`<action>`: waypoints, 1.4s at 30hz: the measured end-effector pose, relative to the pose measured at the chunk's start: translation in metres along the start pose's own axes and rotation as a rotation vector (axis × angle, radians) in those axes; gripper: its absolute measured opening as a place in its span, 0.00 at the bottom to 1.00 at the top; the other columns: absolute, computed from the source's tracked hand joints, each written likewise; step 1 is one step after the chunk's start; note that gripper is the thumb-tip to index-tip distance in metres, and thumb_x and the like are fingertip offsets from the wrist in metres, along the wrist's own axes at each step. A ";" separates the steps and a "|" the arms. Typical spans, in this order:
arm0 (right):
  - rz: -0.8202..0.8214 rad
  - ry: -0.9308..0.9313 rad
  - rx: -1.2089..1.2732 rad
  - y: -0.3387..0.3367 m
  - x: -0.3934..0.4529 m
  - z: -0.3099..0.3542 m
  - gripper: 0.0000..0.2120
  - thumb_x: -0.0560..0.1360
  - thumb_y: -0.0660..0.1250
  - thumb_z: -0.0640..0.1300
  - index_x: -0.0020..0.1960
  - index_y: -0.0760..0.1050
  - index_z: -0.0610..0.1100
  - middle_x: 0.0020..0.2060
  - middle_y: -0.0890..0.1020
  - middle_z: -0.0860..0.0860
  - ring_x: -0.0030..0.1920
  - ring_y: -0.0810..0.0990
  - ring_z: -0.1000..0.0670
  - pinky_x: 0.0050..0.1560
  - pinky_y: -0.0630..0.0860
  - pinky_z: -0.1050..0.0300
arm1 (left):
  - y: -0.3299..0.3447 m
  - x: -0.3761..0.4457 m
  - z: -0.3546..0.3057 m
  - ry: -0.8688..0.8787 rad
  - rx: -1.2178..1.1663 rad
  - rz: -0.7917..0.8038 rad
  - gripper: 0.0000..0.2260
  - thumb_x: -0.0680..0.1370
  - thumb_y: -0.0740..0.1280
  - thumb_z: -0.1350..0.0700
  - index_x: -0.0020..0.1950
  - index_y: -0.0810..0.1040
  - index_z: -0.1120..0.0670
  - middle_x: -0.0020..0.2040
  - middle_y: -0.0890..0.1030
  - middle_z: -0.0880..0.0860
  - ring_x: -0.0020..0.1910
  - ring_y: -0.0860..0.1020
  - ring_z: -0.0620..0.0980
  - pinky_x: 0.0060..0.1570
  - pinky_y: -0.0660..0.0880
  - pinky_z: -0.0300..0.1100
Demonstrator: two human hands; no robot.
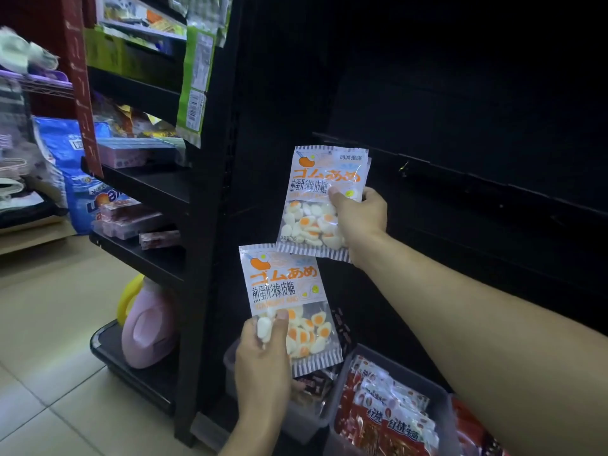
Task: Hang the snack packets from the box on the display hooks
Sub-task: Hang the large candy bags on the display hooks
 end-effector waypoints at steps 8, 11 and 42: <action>0.015 0.055 0.029 0.009 0.001 -0.007 0.09 0.76 0.77 0.49 0.49 0.78 0.49 0.46 0.88 0.49 0.45 0.89 0.45 0.49 0.87 0.41 | -0.002 -0.001 0.001 -0.018 0.010 0.004 0.04 0.83 0.69 0.47 0.52 0.80 0.47 0.39 0.88 0.46 0.34 0.87 0.47 0.34 0.85 0.56; 0.012 0.076 0.045 0.010 0.004 -0.008 0.08 0.76 0.77 0.48 0.50 0.78 0.49 0.47 0.88 0.49 0.46 0.88 0.45 0.51 0.87 0.41 | -0.002 -0.002 0.000 -0.017 0.006 0.000 0.04 0.84 0.68 0.48 0.53 0.80 0.48 0.38 0.87 0.46 0.33 0.87 0.47 0.29 0.83 0.50; -0.094 0.213 -0.159 0.013 0.105 -0.090 0.18 0.74 0.78 0.45 0.62 0.82 0.42 0.53 0.87 0.45 0.50 0.87 0.44 0.57 0.84 0.48 | -0.011 0.030 0.010 -0.038 -0.081 0.031 0.05 0.84 0.68 0.50 0.55 0.83 0.49 0.38 0.88 0.46 0.33 0.86 0.40 0.30 0.78 0.36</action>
Point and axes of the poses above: each hand's wrist, its own x-axis towards the middle knuckle, its own y-axis out of the palm, z = x × y, the point moved 7 cm from there along x, towards the middle knuckle
